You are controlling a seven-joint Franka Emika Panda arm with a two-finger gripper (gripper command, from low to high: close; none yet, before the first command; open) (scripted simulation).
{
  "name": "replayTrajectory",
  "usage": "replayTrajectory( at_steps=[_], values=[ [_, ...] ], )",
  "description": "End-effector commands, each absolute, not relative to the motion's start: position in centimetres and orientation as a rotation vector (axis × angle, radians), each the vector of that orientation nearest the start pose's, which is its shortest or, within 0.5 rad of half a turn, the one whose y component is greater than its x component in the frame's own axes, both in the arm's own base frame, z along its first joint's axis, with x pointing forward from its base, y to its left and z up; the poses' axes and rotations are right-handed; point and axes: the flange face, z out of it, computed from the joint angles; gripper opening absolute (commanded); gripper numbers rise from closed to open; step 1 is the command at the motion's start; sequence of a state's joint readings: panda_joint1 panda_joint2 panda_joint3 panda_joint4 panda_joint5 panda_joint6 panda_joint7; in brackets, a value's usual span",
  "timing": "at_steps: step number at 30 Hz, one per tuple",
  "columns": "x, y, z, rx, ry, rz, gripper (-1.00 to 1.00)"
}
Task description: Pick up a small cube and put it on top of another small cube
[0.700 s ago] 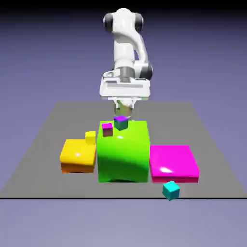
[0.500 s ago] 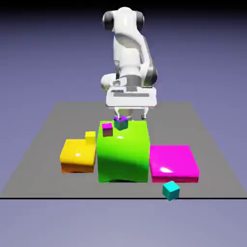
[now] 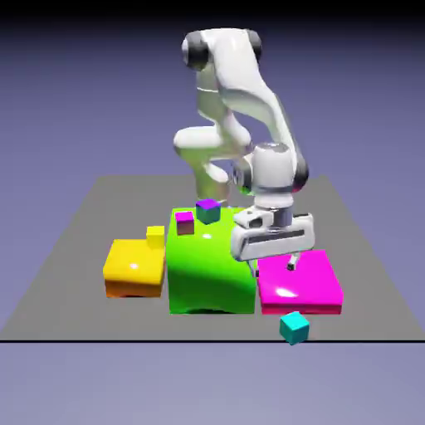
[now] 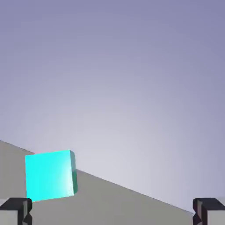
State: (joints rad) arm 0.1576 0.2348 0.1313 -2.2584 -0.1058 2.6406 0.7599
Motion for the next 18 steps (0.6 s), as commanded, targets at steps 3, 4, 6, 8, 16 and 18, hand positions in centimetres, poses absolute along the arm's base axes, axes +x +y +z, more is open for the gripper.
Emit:
replayTrajectory(
  at_steps=[3, 4, 6, 8, 16, 18],
  values=[
    [53.7, 18.4, 23.7, -3.074, 0.537, -0.101, 0.0],
    [53.8, 19.2, 22.5, -3.089, 0.518, -0.06, 0.0],
    [53.9, 20.7, 19.9, -3.117, 0.48, 0.022, 0.0],
    [53.9, 20.9, 19.6, -3.12, 0.476, 0.032, 0.0],
    [53.9, 20.9, 14.3, -3.12, 0.477, 0.032, -1.0],
    [54.0, 20.9, 17.5, -3.12, 0.477, 0.032, -1.0]
  ],
)
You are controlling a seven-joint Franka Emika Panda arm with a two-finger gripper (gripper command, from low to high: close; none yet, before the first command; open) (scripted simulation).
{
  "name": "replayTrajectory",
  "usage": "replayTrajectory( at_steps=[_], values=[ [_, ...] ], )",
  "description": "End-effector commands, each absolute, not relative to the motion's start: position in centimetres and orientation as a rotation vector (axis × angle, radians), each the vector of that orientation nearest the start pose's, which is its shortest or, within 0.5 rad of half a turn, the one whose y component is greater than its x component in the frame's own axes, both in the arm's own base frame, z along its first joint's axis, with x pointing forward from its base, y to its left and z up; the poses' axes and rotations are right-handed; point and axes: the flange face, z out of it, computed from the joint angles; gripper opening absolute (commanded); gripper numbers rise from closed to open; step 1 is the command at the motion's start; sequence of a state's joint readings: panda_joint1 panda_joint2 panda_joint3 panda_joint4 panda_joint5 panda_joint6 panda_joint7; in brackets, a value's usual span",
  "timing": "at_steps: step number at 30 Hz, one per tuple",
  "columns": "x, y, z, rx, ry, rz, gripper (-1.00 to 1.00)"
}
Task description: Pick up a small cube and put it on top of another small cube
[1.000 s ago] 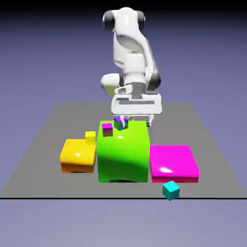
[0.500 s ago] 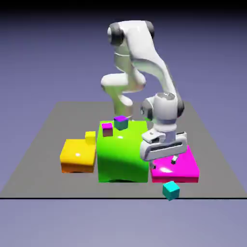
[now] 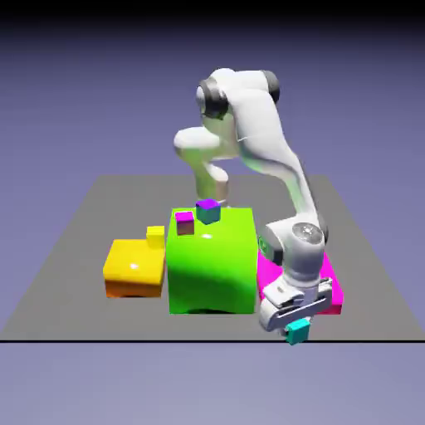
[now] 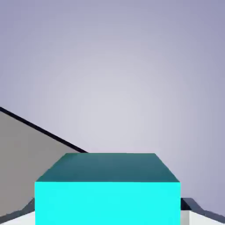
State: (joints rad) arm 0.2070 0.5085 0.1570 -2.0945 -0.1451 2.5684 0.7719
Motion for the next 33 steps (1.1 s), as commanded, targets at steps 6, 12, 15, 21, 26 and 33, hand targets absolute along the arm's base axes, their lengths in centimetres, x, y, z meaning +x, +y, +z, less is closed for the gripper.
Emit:
replayTrajectory(
  at_steps=[6, 12, 15, 21, 26, 33],
  values=[
    [56.0, 6.4, 24.4, -2.961, 1.101, 0.023, -1.0],
    [51.6, -10.1, 30.6, -2.553, 1.811, 0.026, -1.0],
    [47.3, -17.1, 33.3, -2.273, 2.104, 0.034, -1.0],
    [39.4, -19.9, 35.8, -1.964, 2.379, 0.046, -1.0],
    [33.3, -19.9, 36.5, -1.743, 2.551, 0.052, -1.0],
    [25.7, -18.1, 35.4, -1.464, 2.751, 0.047, -1.0]
  ],
)
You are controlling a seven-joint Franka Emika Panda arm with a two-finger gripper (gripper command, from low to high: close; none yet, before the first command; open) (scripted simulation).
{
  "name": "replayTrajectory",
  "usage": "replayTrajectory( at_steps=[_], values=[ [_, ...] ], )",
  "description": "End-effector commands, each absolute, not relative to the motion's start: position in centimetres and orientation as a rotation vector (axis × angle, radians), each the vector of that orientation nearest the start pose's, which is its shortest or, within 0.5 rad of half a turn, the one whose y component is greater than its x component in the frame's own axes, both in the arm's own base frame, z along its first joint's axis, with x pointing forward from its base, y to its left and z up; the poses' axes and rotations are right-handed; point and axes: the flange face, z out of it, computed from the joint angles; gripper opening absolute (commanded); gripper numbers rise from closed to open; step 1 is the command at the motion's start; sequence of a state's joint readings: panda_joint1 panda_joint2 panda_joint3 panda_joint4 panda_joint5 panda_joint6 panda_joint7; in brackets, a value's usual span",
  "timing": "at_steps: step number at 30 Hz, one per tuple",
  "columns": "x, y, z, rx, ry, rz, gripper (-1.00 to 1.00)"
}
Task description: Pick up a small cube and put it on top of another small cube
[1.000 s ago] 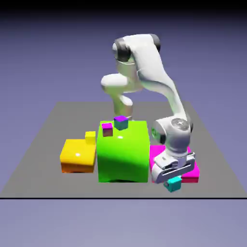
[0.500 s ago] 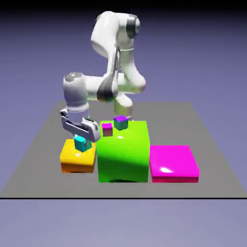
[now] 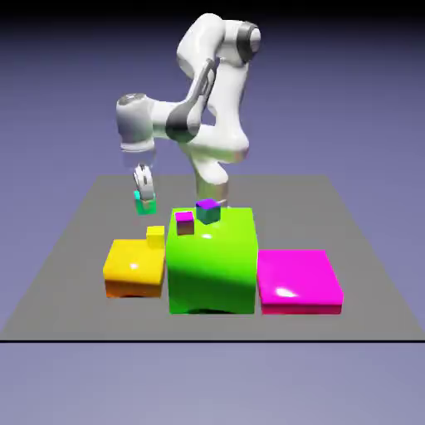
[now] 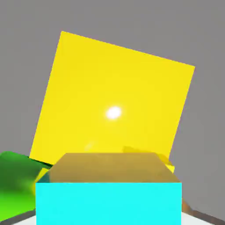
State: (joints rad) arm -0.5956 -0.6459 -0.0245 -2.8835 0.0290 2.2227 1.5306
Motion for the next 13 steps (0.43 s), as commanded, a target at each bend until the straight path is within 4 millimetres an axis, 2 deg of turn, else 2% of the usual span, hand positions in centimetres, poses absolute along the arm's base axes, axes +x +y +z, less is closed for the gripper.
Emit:
replayTrajectory(
  at_steps=[1, 2, 8, 9, 10, 11, 13],
  values=[
    [25.8, -17.3, 35.0, -1.51, 2.747, 0.037, -1.0],
    [25.8, -17.3, 35.0, -1.51, 2.747, 0.037, -1.0],
    [25.8, -17.2, 28.4, -1.51, 2.747, 0.037, -1.0],
    [25.8, -17.2, 28.0, -1.51, 2.747, 0.037, -1.0],
    [25.8, -17.2, 28.0, -1.51, 2.747, 0.037, 1.0],
    [25.8, -17.2, 28.0, -1.51, 2.747, 0.037, 1.0],
    [26.0, -17.4, 30.2, -1.51, 2.746, 0.038, 1.0]
  ],
)
